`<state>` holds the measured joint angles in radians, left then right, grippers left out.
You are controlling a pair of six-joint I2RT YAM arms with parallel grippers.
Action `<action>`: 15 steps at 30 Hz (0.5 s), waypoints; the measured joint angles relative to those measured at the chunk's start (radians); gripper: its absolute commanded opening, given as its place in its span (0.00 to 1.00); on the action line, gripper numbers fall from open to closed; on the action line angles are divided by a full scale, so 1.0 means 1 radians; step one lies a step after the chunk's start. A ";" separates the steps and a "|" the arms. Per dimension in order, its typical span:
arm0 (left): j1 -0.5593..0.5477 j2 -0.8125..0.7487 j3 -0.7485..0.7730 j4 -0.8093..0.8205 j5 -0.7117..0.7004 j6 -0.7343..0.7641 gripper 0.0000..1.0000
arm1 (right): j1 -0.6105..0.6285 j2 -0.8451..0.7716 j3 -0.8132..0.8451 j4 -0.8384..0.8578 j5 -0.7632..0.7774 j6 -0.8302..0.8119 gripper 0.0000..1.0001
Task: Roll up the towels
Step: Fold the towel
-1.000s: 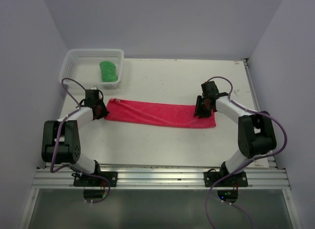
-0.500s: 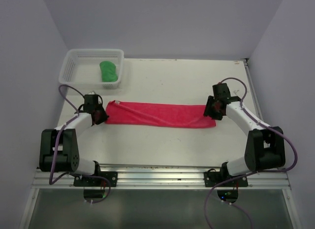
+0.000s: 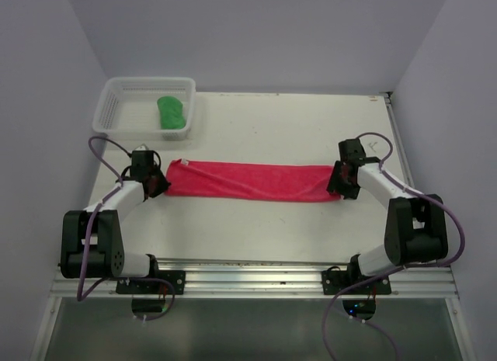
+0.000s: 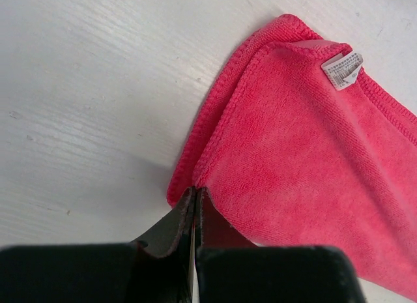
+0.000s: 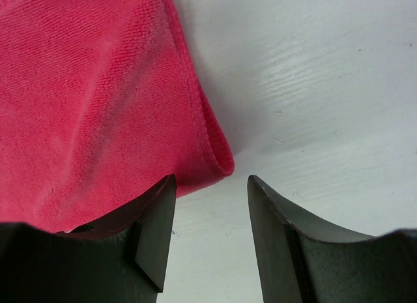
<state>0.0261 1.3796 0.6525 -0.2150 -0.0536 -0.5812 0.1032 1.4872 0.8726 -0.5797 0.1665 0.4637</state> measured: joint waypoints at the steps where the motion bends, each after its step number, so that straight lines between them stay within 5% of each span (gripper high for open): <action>1: 0.000 -0.002 -0.002 0.000 0.000 0.000 0.00 | -0.006 0.006 0.000 0.002 0.002 0.001 0.52; 13: 0.006 -0.004 -0.029 -0.003 -0.001 0.000 0.06 | -0.041 0.017 0.002 0.021 -0.003 0.006 0.51; 15: 0.006 -0.004 -0.031 -0.003 -0.001 0.000 0.19 | -0.045 0.036 0.013 0.023 -0.014 0.006 0.49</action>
<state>0.0326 1.3758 0.6220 -0.2176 -0.0544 -0.5808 0.0578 1.5230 0.8852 -0.5568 0.1520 0.4702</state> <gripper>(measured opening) 0.063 0.507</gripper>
